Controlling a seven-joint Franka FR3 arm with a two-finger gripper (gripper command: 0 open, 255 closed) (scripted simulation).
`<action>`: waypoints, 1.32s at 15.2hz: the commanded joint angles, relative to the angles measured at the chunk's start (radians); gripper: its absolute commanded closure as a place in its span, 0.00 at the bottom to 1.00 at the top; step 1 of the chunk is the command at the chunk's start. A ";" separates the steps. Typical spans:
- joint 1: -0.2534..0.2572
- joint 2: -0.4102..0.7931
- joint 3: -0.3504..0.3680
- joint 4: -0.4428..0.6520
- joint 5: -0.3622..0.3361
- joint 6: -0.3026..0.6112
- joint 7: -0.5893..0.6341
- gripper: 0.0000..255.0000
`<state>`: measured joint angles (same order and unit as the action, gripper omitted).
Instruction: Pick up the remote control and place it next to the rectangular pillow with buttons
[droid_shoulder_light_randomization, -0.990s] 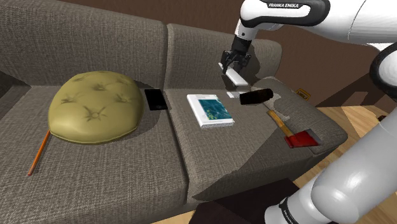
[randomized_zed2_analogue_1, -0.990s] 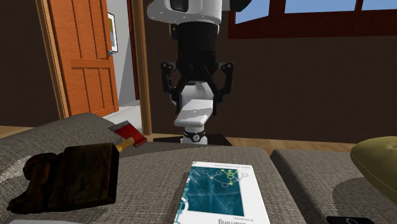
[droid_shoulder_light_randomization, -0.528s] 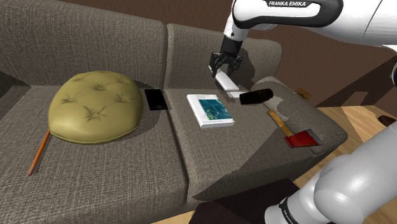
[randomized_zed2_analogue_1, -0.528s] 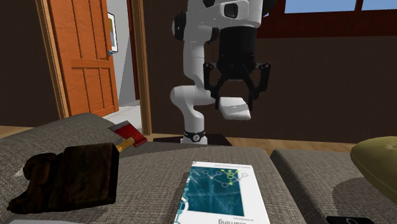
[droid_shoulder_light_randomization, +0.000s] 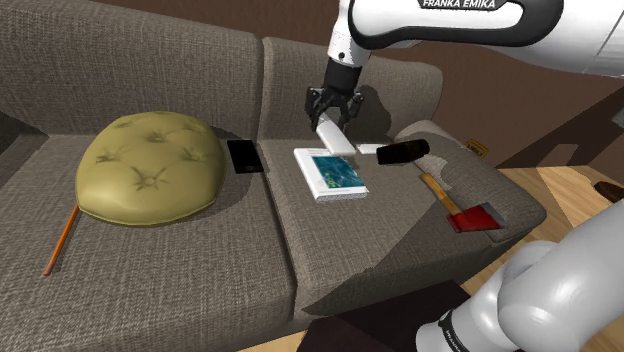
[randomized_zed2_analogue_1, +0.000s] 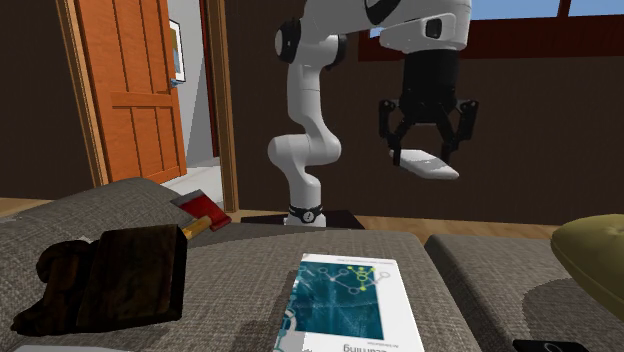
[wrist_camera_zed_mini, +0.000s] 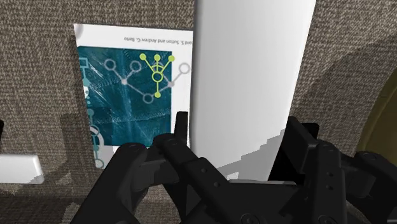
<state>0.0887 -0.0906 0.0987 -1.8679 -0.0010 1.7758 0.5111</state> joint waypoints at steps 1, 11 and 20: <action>0.022 0.002 0.026 0.003 0.002 -0.001 0.049 1.00; 0.133 0.061 0.157 0.073 -0.001 -0.014 0.292 1.00; 0.248 0.206 0.262 0.244 -0.048 -0.051 0.518 1.00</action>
<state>0.3219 0.0878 0.3494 -1.6560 -0.0388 1.7315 1.0005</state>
